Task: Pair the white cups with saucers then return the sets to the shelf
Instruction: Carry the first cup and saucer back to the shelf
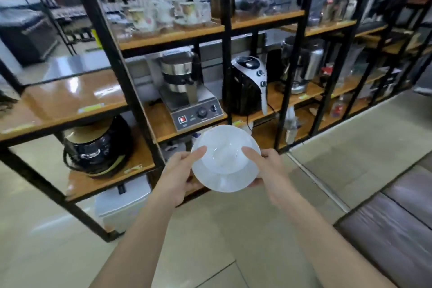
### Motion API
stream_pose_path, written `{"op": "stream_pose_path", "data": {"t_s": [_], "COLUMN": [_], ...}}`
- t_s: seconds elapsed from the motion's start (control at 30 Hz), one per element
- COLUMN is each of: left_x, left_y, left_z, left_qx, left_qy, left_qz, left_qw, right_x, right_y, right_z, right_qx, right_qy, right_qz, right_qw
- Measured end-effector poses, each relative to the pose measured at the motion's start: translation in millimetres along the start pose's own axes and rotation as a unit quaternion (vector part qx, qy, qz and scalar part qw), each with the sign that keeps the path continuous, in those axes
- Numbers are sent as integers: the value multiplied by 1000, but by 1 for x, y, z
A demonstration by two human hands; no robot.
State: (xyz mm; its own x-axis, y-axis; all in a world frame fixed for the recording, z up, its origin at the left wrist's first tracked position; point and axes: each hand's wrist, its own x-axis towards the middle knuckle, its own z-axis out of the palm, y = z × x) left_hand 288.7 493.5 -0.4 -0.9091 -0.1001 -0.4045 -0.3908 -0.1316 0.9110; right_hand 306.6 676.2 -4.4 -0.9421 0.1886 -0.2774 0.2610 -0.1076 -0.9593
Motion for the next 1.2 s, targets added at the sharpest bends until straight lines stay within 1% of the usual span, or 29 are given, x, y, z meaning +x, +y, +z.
{"op": "stream_pose_path", "data": {"t_s": [0.1,0.17,0.3,0.4,0.53,0.67,0.8,0.93,1.03,1.2], "left_x": [11,16,27,40,64,102,148,194,226,277], "left_y": [26,41,67,85,110,134,158,179,192,210], "left_z": [-72,-116,-190,-231,-275,-318,-359,-396,-423,-466], "left_qx": [4,-8,-31,-50,-73,-92,-117,-106,-120,-133], "left_qy": [52,87,120,151,187,224,257,298,331,358], "left_qz": [31,34,33,32,46,74,70,64,64,47], "left_qw": [998,996,992,987,979,967,957,947,934,923], "right_x": [12,20,32,44,74,112,158,202,227,255], "right_y": [-7,-11,-22,-32,-40,-47,-53,-58,-63,-69], "right_z": [82,131,217,272,336,401,469,530,573,632], "right_qx": [-7,-22,-27,-45,-109,-125,-136,-156,-180,-194], "right_qy": [-51,-78,-131,-167,-191,-245,-280,-304,-317,-334], "right_qz": [-5,-5,-8,-8,-53,-91,-93,-78,-58,-81], "right_qw": [999,997,991,985,974,957,946,936,929,919]}}
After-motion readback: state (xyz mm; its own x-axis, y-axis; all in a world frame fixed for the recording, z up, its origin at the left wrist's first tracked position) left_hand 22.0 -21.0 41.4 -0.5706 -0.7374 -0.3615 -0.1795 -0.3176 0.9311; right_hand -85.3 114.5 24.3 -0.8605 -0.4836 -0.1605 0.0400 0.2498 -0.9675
